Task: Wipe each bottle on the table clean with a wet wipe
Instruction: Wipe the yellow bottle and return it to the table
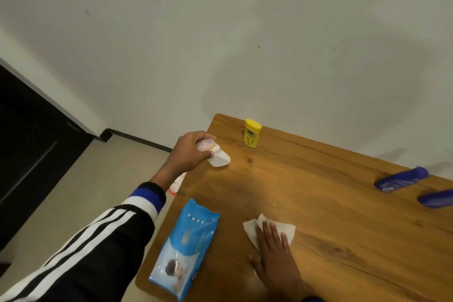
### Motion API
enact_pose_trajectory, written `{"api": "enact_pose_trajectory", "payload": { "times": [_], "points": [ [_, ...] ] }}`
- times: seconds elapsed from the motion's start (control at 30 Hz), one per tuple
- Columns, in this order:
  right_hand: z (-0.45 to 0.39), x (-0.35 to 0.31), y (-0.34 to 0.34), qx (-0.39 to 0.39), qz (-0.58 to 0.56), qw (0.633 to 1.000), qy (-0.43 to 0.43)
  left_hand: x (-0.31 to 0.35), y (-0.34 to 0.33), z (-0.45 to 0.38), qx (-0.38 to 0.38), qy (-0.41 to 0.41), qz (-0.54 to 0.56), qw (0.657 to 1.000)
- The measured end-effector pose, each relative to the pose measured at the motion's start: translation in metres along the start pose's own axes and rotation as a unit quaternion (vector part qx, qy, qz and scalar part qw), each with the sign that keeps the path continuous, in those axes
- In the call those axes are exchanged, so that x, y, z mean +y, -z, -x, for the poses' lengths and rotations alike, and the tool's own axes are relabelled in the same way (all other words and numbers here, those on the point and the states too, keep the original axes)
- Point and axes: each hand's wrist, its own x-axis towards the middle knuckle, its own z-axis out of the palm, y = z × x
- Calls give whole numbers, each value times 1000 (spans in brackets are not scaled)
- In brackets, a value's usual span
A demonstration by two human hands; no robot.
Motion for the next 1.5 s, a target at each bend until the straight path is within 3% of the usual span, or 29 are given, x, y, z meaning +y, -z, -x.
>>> {"api": "enact_pose_trajectory", "payload": {
  "times": [0.23,0.47,0.63,0.77,1.07,1.17,1.3,1.43,1.5],
  "points": [
    [-31,-3,0,16,-32,999,5,-25,-9,-77,-40,-17,-64,997],
    [-49,-2,-21,92,-17,995,-23,-31,-35,-151,-85,-21,-75,993],
    [-67,8,-34,219,54,974,-3,-27,-50,-181,-116,-50,-105,986],
    [-76,7,-37,263,61,963,-4,-29,-49,-189,-126,-62,-127,982],
    [-98,10,-16,189,-111,975,-35,-14,-46,-190,-159,-87,-161,970],
    [-89,5,-9,194,-109,974,-43,11,-56,-184,-149,-190,-267,933],
    [-65,-1,-1,108,-94,989,-44,34,-83,-172,-183,-294,-342,874],
    [-45,12,-14,-15,-49,999,10,39,-103,-151,-194,-286,-347,872],
    [-36,18,-16,-36,-3,999,38,38,-107,-141,-185,-271,-348,878]
  ]
}}
